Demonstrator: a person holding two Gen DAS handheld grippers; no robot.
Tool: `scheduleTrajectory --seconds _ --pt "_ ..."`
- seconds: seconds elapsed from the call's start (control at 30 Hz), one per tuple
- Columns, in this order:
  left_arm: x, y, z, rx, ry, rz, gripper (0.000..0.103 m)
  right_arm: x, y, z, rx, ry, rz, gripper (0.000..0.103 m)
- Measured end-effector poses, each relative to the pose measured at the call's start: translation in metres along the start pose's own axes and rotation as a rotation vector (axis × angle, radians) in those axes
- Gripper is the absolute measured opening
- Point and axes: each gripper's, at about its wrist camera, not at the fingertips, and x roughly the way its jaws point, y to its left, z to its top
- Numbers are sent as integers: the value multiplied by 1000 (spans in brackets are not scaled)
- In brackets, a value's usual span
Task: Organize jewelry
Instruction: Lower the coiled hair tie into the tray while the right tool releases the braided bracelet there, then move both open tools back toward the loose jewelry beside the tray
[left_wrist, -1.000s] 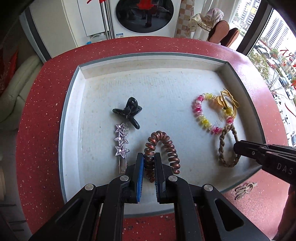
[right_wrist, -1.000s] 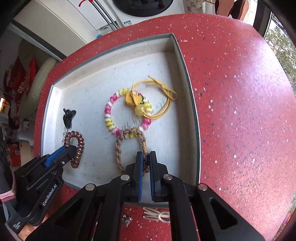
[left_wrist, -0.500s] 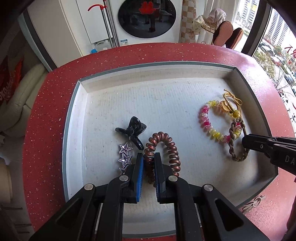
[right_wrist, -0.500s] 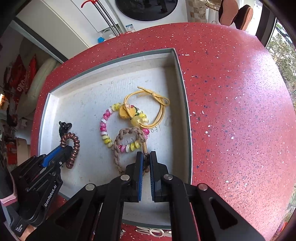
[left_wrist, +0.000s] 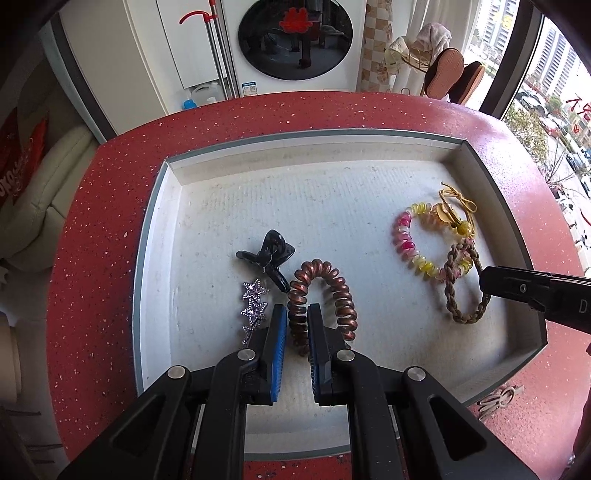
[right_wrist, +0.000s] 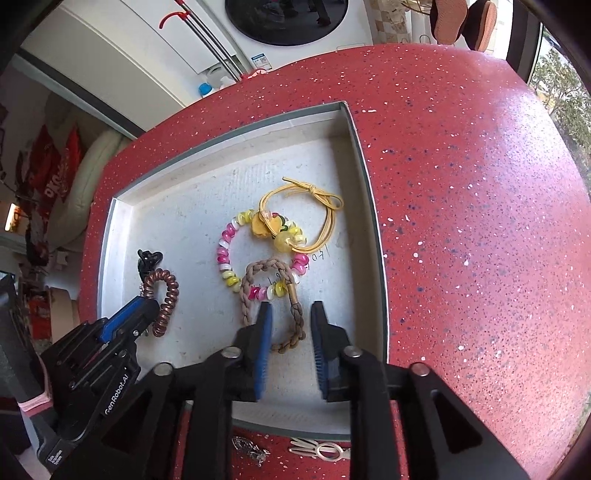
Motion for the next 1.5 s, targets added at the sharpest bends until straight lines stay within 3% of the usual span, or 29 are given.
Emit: scheduleTrajectory --seconds 0.23,0.37,0.4,0.43,0.47,0.53,0.63,0.67,0.8,0.87,1.0,1.33,1.5 --pt "-10 3 -1 -2 -19 -14 29 -17 -1 -5 18 -31 18 34" --pt "-18 6 -1 -5 -31 -23 30 -29 -3 -12 24 -46 25 42" --pt "-20 7 -1 -4 -36 -21 37 -31 -3 -14 24 -48 26 43" --pt "-21 8 -1 -5 -38 -19 86 -33 -3 -15 25 -51 27 44" --pt "-22 9 -2 -13 -42 -9 103 -35 -4 -16 27 -54 29 47" --pt "-30 11 -3 -20 -88 9 103 -39 -4 -18 31 -64 34 53" --pt "-32 11 -4 -12 -79 5 103 -47 -4 -22 45 -86 54 70" --pt "-34 12 -5 -7 -83 14 103 -50 -4 -24 45 -100 59 81" --pt "-46 16 -14 -5 -102 28 103 -66 -1 -34 32 -153 67 88" --pt "-52 19 -22 0 -107 28 103 -73 0 -38 21 -169 58 103" --pt "-60 20 -42 10 -104 25 103 -79 7 -50 -9 -165 43 103" --pt "-66 14 -90 82 -39 -62 103 -68 4 -93 -131 -47 -61 103" --pt "-62 3 -108 143 -11 -91 103 -54 -2 -108 -251 17 -126 103"
